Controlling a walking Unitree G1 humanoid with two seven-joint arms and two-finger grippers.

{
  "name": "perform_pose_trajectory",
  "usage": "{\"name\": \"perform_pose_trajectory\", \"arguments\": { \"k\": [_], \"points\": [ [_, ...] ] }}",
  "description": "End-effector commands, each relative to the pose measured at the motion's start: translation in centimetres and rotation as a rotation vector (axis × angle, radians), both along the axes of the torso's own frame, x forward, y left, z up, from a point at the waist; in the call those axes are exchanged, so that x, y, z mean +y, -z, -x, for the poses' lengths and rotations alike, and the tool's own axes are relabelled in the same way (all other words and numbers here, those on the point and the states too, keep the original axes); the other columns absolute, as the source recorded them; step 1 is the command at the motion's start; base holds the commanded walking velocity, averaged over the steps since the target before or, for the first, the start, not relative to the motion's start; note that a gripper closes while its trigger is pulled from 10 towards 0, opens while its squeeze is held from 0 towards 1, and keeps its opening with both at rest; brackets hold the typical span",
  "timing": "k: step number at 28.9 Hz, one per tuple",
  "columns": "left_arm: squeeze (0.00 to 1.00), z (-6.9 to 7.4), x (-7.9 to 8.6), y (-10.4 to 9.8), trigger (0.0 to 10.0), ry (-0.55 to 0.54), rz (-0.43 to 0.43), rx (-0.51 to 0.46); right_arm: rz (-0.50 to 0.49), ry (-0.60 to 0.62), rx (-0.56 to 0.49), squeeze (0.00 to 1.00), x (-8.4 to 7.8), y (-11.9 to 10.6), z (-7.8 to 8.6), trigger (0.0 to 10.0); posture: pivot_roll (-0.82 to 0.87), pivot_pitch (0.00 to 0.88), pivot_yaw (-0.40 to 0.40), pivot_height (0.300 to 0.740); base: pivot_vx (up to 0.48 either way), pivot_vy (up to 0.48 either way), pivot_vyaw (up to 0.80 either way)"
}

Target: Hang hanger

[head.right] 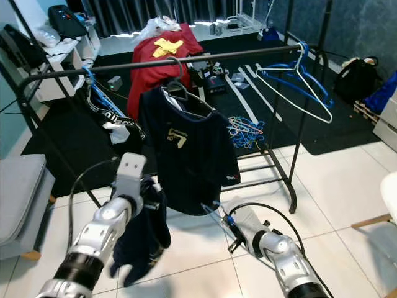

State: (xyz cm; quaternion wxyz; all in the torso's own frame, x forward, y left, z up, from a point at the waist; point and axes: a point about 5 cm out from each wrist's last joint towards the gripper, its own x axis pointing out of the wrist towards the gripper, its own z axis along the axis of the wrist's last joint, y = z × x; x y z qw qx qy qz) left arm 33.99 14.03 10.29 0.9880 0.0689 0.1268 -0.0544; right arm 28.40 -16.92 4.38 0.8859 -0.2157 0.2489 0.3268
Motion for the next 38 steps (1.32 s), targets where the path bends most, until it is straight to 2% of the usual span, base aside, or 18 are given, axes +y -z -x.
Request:
{"name": "perform_pose_trajectory", "arguments": {
  "k": [1, 3, 4, 5, 6, 9, 10, 11, 15, 18, 25, 29, 31, 35, 38],
  "points": [
    [0.0, -0.5, 2.4, 0.0, 10.0, -0.061, -0.087, 0.037, -0.011, -0.094, -0.022, 0.0, -0.9, -2.3, 0.3, 10.0, -0.01, 0.034, 0.11, 0.74, 0.0, 0.0, 0.0],
    [0.0, -0.9, 3.1, -0.4, 10.0, -0.073, -0.107, 0.045, -0.009, -0.182, -0.025, 0.0, -1.9, -4.2, 1.0, 10.0, -0.01, 0.035, 0.11, 0.74, 0.0, 0.0, 0.0],
    [0.0, -0.9, 3.1, -0.4, 10.0, -0.073, -0.107, 0.045, -0.009, -0.182, -0.025, 0.0, -1.9, -4.2, 1.0, 10.0, -0.01, 0.035, 0.11, 0.74, 0.0, 0.0, 0.0],
    [0.0, -1.0, 3.3, -0.6, 10.0, -0.074, -0.115, 0.045, -0.073, -0.208, -0.009, 0.0, -1.9, -5.4, 1.5, 10.0, -0.01, 0.037, 0.112, 0.74, 0.0, 0.0, 0.0],
    [0.0, -1.0, 3.3, -0.6, 10.0, -0.074, -0.115, 0.045, -0.073, -0.208, -0.009, 0.0, -1.9, -5.4, 1.5, 10.0, -0.01, 0.037, 0.112, 0.74, 0.0, 0.0, 0.0],
    [0.0, -1.2, 4.3, -1.0, 10.0, -0.108, -0.146, 0.049, -0.232, -0.295, 0.013, 0.0, -2.1, -9.9, 2.9, 10.0, -0.02, 0.035, 0.114, 0.74, 0.0, 0.0, 0.0],
    [0.0, -1.2, 4.3, -1.0, 10.0, -0.108, -0.146, 0.049, -0.232, -0.295, 0.013, 0.0, -2.1, -9.9, 2.9, 10.0, -0.02, 0.035, 0.114, 0.74, 0.0, 0.0, 0.0],
    [0.0, -1.3, 4.6, -1.0, 10.0, -0.123, -0.156, 0.052, -0.254, -0.318, 0.015, 0.0, -2.1, -11.2, 3.2, 10.0, -0.02, 0.034, 0.114, 0.74, 0.0, 0.0, 0.0],
    [0.0, -1.5, 4.8, -1.1, 10.0, -0.136, -0.164, 0.056, -0.297, -0.346, 0.022, 0.0, -2.0, -12.8, 3.6, 10.0, -0.02, 0.033, 0.113, 0.74, 0.0, 0.0, 0.0],
    [0.0, -1.7, 4.7, -1.3, 10.0, -0.138, -0.165, 0.055, -0.281, -0.366, 0.032, 0.0, -2.3, -13.6, 3.8, 10.0, -0.02, 0.032, 0.113, 0.74, 0.0, 0.0, 0.0],
    [0.0, -1.7, 3.9, -1.3, 10.0, -0.091, -0.156, 0.062, -0.243, -0.36, 0.085, 0.0, -2.6, -12.9, 3.5, 10.0, -0.02, 0.032, 0.112, 0.74, 0.0, 0.0, 0.0],
    [0.0, -1.4, 3.3, -1.4, 10.0, -0.045, -0.137, 0.062, -0.168, -0.333, 0.098, 0.0, -2.7, -12.3, 3.3, 10.0, -0.01, 0.033, 0.103, 0.74, 0.0, 0.0, 0.0],
    [0.0, -0.9, 2.0, -1.6, 10.0, 0.028, -0.091, 0.059, -0.178, -0.333, 0.091, 0.0, -2.1, -12.3, 2.8, 10.0, -0.01, 0.034, 0.102, 0.74, 0.0, 0.0, 0.0],
    [0.0, -0.5, 0.9, -1.5, 10.0, 0.098, -0.093, 0.053, -0.186, -0.348, 0.075, 0.0, -1.4, -12.0, 2.2, 10.0, -0.01, 0.034, 0.106, 0.74, 0.0, 0.0, 0.0],
    [0.0, -0.5, 0.4, -1.4, 10.0, 0.112, -0.091, 0.049, -0.23, -0.374, 0.086, 0.0, -0.6, -11.7, 1.9, 10.0, -0.01, 0.032, 0.103, 0.74, 0.0, 0.0, 0.0]
  ]
}}
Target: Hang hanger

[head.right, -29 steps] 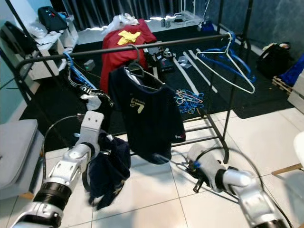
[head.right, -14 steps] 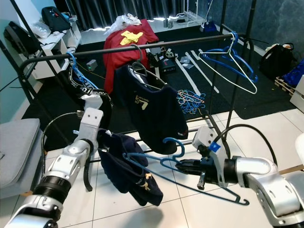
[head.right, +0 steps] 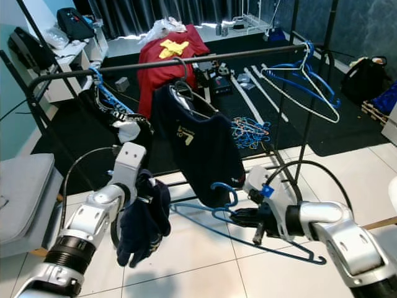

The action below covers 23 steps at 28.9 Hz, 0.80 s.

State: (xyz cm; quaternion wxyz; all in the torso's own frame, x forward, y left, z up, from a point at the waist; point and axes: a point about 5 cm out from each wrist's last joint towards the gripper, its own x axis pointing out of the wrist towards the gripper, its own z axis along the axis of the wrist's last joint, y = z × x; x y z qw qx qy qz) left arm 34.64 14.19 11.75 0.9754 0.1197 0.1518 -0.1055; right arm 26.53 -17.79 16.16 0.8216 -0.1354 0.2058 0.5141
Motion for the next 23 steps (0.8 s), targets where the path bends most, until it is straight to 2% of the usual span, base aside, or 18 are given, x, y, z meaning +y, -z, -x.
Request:
{"name": "perform_pose_trajectory", "arguments": {
  "k": [1, 11, 17, 21, 23],
  "points": [
    [0.0, 0.1, 0.1, 0.1, 10.0, -0.007, 0.003, -0.009, -0.003, -0.031, -0.001, 0.0, 0.5, 0.1, 0.0, 10.0, -0.01, 0.031, 0.101, 0.74, 0.0, 0.0, 0.0],
    [0.0, -0.1, -0.3, -0.6, 10.0, 0.009, 0.015, -0.018, 0.029, 0.003, -0.022, 0.0, 0.4, 0.4, -0.5, 10.0, -0.01, 0.017, 0.107, 0.74, 0.0, 0.0, 0.0],
    [0.0, 0.4, -0.7, -1.8, 10.0, 0.065, 0.04, -0.029, 0.04, 0.035, -0.046, 0.0, 0.6, 0.8, -0.8, 10.0, 0.0, 0.009, 0.113, 0.74, 0.0, 0.0, 0.0],
    [0.0, 1.1, -1.8, -2.8, 10.0, 0.187, 0.059, -0.022, 0.021, 0.081, -0.11, 0.0, 0.3, 0.6, -1.6, 10.0, 0.0, 0.0, 0.117, 0.74, 0.0, 0.0, 0.0],
    [0.0, 1.1, -1.8, -2.8, 10.0, 0.187, 0.059, -0.022, 0.021, 0.081, -0.11, 0.0, 0.3, 0.6, -1.6, 10.0, 0.0, 0.0, 0.117, 0.74, 0.0, 0.0, 0.0]
  ]
}}
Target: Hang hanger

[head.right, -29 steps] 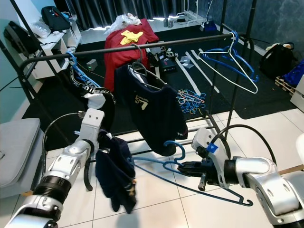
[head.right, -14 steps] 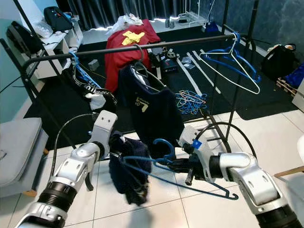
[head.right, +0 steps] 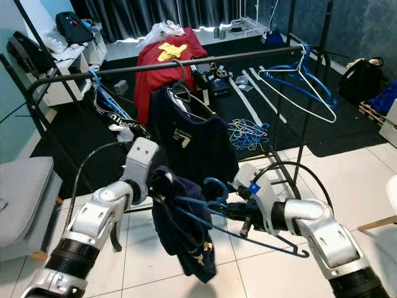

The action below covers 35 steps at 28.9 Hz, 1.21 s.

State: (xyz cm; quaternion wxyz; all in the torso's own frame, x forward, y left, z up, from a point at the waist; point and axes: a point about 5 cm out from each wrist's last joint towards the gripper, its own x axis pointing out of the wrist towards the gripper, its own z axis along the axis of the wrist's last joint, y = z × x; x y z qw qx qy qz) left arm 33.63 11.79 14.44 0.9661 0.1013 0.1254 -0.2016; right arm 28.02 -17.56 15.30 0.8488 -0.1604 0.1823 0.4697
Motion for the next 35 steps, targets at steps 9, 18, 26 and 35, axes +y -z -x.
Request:
{"name": "perform_pose_trajectory", "arguments": {
  "k": [9, 18, 26, 35],
  "points": [
    [0.0, 1.1, -0.9, 0.0, 10.0, 0.127, -0.03, 0.047, -0.106, 0.124, -0.124, 0.0, 0.7, -0.4, -2.6, 10.0, 0.0, 0.0, 0.117, 0.74, 0.0, 0.0, 0.0],
    [0.0, 1.4, -1.2, -0.9, 10.0, 0.158, -0.002, 0.049, -0.208, 0.265, -0.058, 0.0, 1.1, 1.4, -3.7, 10.0, 0.01, 0.0, 0.118, 0.74, 0.0, 0.0, 0.0],
    [0.0, -0.6, 0.3, -2.1, 10.0, -0.077, 0.042, 0.008, -0.012, 0.453, 0.025, 0.0, 2.9, 5.8, -2.6, 10.0, 0.0, 0.012, 0.119, 0.74, 0.0, 0.0, 0.0],
    [0.0, -1.5, 0.8, -2.1, 10.0, -0.156, 0.045, 0.008, 0.227, 0.536, -0.077, 0.0, 2.1, 6.6, -2.4, 10.0, -0.01, 0.018, 0.127, 0.74, 0.0, 0.0, 0.0]
  ]
}}
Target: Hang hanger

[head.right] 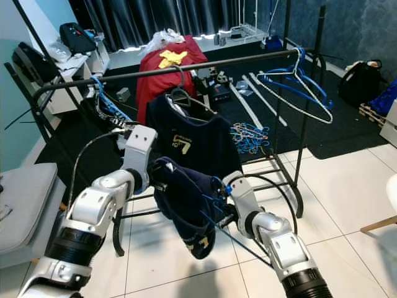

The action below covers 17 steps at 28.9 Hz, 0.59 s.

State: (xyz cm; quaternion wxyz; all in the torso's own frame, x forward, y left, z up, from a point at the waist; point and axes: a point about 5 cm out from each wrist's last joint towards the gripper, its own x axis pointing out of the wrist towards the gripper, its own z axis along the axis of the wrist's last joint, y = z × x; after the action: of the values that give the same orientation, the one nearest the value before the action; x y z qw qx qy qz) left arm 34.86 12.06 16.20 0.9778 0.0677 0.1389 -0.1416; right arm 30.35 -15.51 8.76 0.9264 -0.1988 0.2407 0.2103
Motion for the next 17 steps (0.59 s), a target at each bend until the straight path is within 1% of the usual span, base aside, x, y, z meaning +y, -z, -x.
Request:
{"name": "perform_pose_trajectory", "arguments": {
  "k": [1, 2, 3, 4, 5, 6, 7, 8, 9, 10, 11, 12, 13, 14, 15, 17],
  "points": [
    [0.0, -0.2, 0.5, -0.4, 10.0, -0.025, -0.003, -0.016, 0.04, 0.01, -0.018, 0.0, 0.0, 0.1, -0.1, 10.0, -0.01, 0.018, 0.127, 0.74, 0.0, 0.0, 0.0],
    [0.0, -0.2, 0.4, -0.4, 10.0, -0.023, -0.003, -0.012, 0.074, 0.067, -0.065, 0.0, -0.5, 0.0, -0.4, 10.0, -0.01, 0.02, 0.127, 0.74, 0.0, 0.0, 0.0],
    [0.0, -0.2, 0.4, -0.4, 10.0, -0.023, -0.003, -0.012, 0.074, 0.067, -0.065, 0.0, -0.5, 0.0, -0.4, 10.0, -0.01, 0.02, 0.127, 0.74, 0.0, 0.0, 0.0],
    [0.0, -0.1, 0.3, -0.4, 10.0, -0.013, -0.001, -0.004, 0.086, 0.138, -0.128, 0.0, -1.1, -0.3, -0.9, 10.0, -0.01, 0.022, 0.126, 0.74, 0.0, 0.0, 0.0],
    [0.0, -0.1, 0.3, -0.4, 10.0, -0.013, -0.001, -0.004, 0.086, 0.138, -0.128, 0.0, -1.1, -0.3, -0.9, 10.0, -0.01, 0.022, 0.126, 0.74, 0.0, 0.0, 0.0],
    [0.0, 0.1, 0.1, -0.2, 10.0, 0.001, -0.003, 0.006, 0.074, 0.207, -0.213, 0.0, -1.6, -1.1, -1.3, 10.0, -0.01, 0.024, 0.126, 0.74, 0.0, 0.0, 0.0],
    [0.0, 0.1, 0.1, -0.2, 10.0, 0.001, -0.003, 0.006, 0.074, 0.207, -0.213, 0.0, -1.6, -1.1, -1.3, 10.0, -0.01, 0.024, 0.126, 0.74, 0.0, 0.0, 0.0],
    [0.0, 0.3, -0.1, 0.1, 10.0, 0.016, -0.006, 0.018, 0.021, 0.276, -0.274, 0.0, -1.9, -1.9, -1.6, 10.0, -0.01, 0.029, 0.127, 0.74, 0.0, 0.0, 0.0],
    [0.0, 0.5, -0.3, 0.2, 10.0, 0.039, -0.004, 0.028, -0.081, 0.333, -0.296, 0.0, -2.0, -2.3, -1.9, 10.0, -0.01, 0.03, 0.128, 0.74, 0.0, 0.0, 0.0],
    [0.0, 0.5, -0.3, 0.2, 10.0, 0.039, -0.004, 0.028, -0.081, 0.333, -0.296, 0.0, -2.0, -2.3, -1.9, 10.0, -0.01, 0.03, 0.128, 0.74, 0.0, 0.0, 0.0],
    [0.0, 0.7, -0.6, 0.3, 10.0, 0.068, 0.005, 0.034, -0.217, 0.384, -0.285, 0.0, -1.9, -2.5, -2.1, 10.0, -0.01, 0.03, 0.128, 0.74, 0.0, 0.0, 0.0],
    [0.0, 0.7, -0.6, 0.3, 10.0, 0.068, 0.005, 0.034, -0.217, 0.384, -0.285, 0.0, -1.9, -2.5, -2.1, 10.0, -0.01, 0.03, 0.128, 0.74, 0.0, 0.0, 0.0],
    [0.0, 0.9, -1.0, 0.2, 10.0, 0.109, 0.013, 0.036, -0.399, 0.439, -0.248, 0.0, -1.7, -2.6, -2.4, 10.0, -0.01, 0.033, 0.131, 0.74, 0.0, 0.0, 0.0],
    [0.0, 0.9, -1.0, 0.2, 10.0, 0.109, 0.013, 0.036, -0.399, 0.439, -0.248, 0.0, -1.7, -2.6, -2.4, 10.0, -0.01, 0.033, 0.131, 0.74, 0.0, 0.0, 0.0],
    [0.0, 1.2, -1.4, 0.1, 10.0, 0.164, 0.015, 0.035, -0.567, 0.45, -0.206, 0.0, -1.2, -2.8, -2.7, 10.0, 0.0, 0.033, 0.129, 0.74, 0.0, 0.0, 0.0],
    [0.0, 1.2, -1.4, 0.1, 10.0, 0.164, 0.015, 0.035, -0.567, 0.45, -0.206, 0.0, -1.2, -2.8, -2.7, 10.0, 0.0, 0.033, 0.129, 0.74, 0.0, 0.0, 0.0]
  ]
}}
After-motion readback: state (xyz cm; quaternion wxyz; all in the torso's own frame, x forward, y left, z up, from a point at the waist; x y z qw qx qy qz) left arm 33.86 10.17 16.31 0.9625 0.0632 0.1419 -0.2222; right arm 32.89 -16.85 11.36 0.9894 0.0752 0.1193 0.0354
